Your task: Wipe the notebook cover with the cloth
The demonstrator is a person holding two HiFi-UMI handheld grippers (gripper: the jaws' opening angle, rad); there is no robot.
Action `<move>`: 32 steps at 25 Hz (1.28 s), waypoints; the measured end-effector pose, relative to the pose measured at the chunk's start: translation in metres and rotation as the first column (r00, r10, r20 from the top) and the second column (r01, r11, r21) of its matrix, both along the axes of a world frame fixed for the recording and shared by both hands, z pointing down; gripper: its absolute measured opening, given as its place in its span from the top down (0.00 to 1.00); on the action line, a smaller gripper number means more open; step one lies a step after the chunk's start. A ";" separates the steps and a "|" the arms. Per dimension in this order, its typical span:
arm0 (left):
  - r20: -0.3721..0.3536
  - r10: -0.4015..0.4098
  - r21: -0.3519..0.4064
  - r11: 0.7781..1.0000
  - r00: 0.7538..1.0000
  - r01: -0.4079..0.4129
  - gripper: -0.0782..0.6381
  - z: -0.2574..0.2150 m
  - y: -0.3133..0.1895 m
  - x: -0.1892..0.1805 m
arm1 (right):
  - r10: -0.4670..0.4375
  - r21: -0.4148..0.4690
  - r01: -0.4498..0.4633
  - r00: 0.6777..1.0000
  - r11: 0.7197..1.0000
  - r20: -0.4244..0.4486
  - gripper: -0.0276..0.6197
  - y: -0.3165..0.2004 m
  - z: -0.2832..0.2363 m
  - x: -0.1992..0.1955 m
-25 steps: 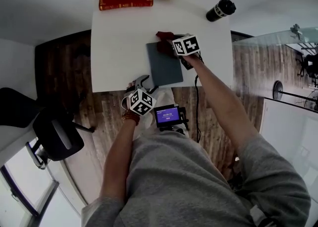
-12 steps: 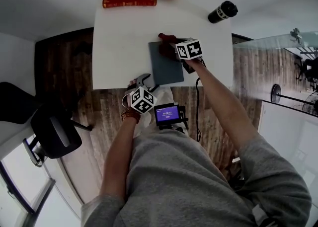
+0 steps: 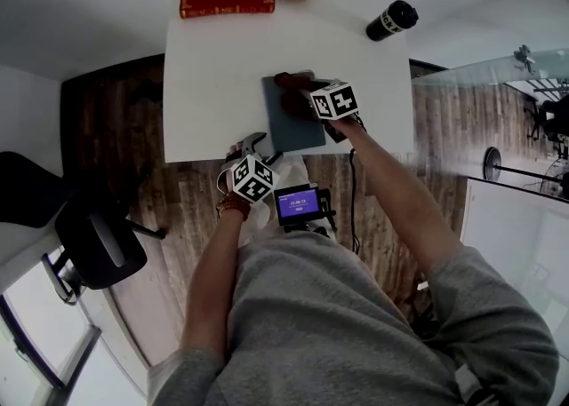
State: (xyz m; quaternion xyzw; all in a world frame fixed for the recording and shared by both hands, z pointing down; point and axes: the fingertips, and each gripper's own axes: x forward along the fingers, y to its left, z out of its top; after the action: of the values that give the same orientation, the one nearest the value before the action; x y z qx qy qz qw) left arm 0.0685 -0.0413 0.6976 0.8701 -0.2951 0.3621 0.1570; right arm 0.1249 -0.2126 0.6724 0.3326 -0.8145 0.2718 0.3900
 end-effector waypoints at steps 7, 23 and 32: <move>0.000 0.003 0.001 1.000 1.000 -0.003 0.49 0.001 -0.001 0.000 | -0.002 0.001 0.002 1.000 1.000 0.012 0.77 0.014 0.001 0.002; -0.001 0.003 0.001 1.000 1.000 -0.003 0.49 0.003 -0.002 0.000 | -0.014 -0.003 0.014 0.999 1.000 0.037 0.77 0.054 0.005 0.006; 0.000 0.003 0.002 1.000 1.000 -0.003 0.49 0.002 -0.003 0.000 | 0.008 -0.008 -0.007 0.998 1.000 0.058 0.77 0.078 0.005 0.011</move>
State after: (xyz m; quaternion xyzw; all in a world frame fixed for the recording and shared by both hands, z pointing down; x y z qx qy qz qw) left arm 0.0680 -0.0440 0.7001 0.8708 -0.2941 0.3620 0.1558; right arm 0.1360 -0.1348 0.6770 0.3261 -0.8232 0.2859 0.3665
